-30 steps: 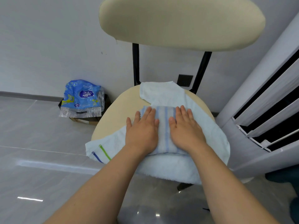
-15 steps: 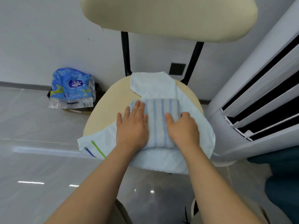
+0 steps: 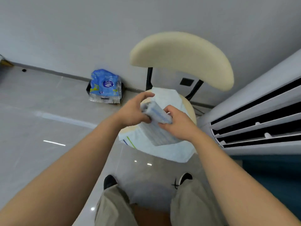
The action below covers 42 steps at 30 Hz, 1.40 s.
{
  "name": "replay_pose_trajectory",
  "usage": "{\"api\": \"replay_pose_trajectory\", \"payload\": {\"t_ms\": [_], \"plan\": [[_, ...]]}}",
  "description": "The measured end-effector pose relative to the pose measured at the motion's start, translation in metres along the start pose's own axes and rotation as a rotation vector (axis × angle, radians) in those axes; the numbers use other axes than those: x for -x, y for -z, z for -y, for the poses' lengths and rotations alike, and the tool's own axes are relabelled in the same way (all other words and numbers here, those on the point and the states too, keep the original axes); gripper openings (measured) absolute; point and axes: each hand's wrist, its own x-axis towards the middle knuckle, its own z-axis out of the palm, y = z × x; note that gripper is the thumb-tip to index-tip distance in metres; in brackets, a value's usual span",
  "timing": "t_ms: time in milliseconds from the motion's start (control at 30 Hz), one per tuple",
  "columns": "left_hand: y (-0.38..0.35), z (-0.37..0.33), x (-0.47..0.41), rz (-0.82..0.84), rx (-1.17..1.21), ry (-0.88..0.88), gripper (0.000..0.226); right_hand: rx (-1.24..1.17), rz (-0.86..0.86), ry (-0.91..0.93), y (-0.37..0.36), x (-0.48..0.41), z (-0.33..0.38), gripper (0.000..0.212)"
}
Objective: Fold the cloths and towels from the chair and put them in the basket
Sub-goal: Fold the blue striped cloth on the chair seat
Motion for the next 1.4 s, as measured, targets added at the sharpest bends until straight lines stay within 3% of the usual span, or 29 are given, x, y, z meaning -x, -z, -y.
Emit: {"api": "replay_pose_trajectory", "payload": {"t_ms": [167, 333, 467, 533, 667, 767, 867, 1033, 1267, 1400], "plan": [[0.086, -0.078, 0.118, -0.003, -0.082, -0.037, 0.042, 0.228, 0.143, 0.217, 0.049, 0.047, 0.148, 0.026], [0.171, -0.097, 0.216, -0.189, -0.028, -0.088, 0.031, 0.321, 0.267, 0.320, 0.045, 0.074, 0.274, 0.038], [0.244, -0.084, 0.283, -0.318, 0.052, -0.109, 0.021, 0.320, 0.374, 0.275, 0.021, 0.078, 0.345, 0.030], [0.275, -0.074, 0.309, -0.386, 0.082, -0.117, 0.022, 0.197, 0.332, 0.268, 0.005, 0.071, 0.372, 0.037], [0.327, -0.048, 0.338, -0.528, 0.261, -0.081, 0.026, -0.477, 0.381, 0.186, -0.042, 0.046, 0.414, 0.040], [0.364, -0.026, 0.342, -0.562, 0.461, -0.038, 0.031, -0.851, 0.508, 0.117, -0.083, 0.016, 0.441, 0.065], [0.405, -0.006, 0.336, -0.605, 0.625, 0.021, 0.029, -1.008, 0.618, 0.055, -0.122, -0.022, 0.465, 0.087], [0.487, 0.032, 0.318, -0.574, 0.742, 0.181, 0.034, -0.992, 0.646, -0.085, -0.176, -0.098, 0.515, 0.045], [0.626, 0.074, 0.309, -0.501, 0.917, 0.401, 0.039, -0.846, 0.629, -0.086, -0.231, -0.199, 0.634, 0.044], [0.707, 0.112, 0.308, -0.611, 0.936, 0.379, 0.036, -0.758, 0.672, -0.023, -0.267, -0.252, 0.714, 0.040]]}}
